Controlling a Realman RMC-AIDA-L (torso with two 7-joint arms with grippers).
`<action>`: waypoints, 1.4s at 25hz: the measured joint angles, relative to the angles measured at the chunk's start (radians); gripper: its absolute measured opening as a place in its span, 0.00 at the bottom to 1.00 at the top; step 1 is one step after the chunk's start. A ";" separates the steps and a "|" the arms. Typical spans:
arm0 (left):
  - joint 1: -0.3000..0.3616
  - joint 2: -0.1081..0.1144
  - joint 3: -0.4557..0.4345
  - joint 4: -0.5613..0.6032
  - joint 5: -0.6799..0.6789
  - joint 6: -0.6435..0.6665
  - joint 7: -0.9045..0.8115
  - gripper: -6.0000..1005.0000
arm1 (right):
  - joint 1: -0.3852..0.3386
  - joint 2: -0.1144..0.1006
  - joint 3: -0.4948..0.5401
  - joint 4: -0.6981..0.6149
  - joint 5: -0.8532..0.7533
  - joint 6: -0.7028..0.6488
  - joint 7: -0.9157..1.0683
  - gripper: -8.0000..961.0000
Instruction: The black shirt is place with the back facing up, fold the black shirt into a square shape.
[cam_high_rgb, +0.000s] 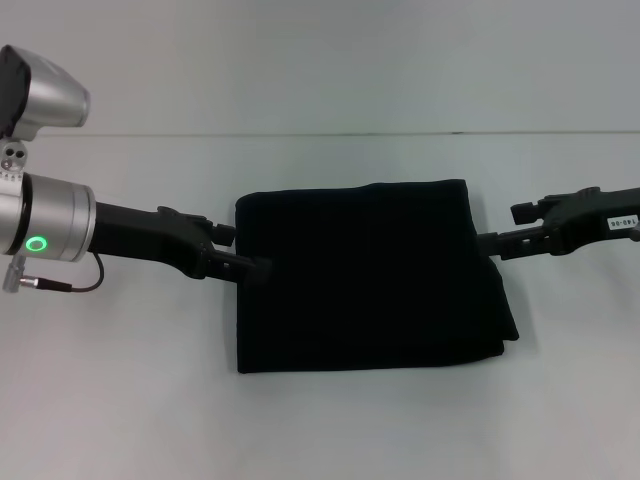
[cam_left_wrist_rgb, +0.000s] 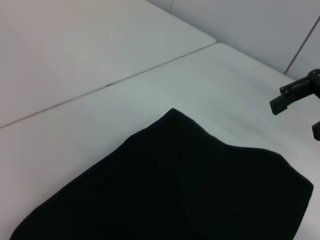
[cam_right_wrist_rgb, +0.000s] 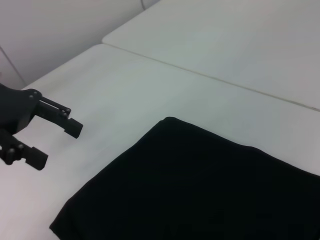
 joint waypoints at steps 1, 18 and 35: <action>-0.001 0.000 0.002 0.000 0.001 -0.002 0.000 0.86 | 0.004 -0.001 -0.003 0.007 0.000 0.006 0.000 0.96; -0.013 -0.007 0.060 0.002 0.006 -0.044 -0.007 0.86 | 0.043 -0.005 -0.064 0.057 -0.003 0.078 0.001 0.96; -0.018 -0.007 0.059 0.007 0.016 -0.045 -0.008 0.86 | 0.045 -0.006 -0.064 0.057 -0.003 0.083 0.001 0.96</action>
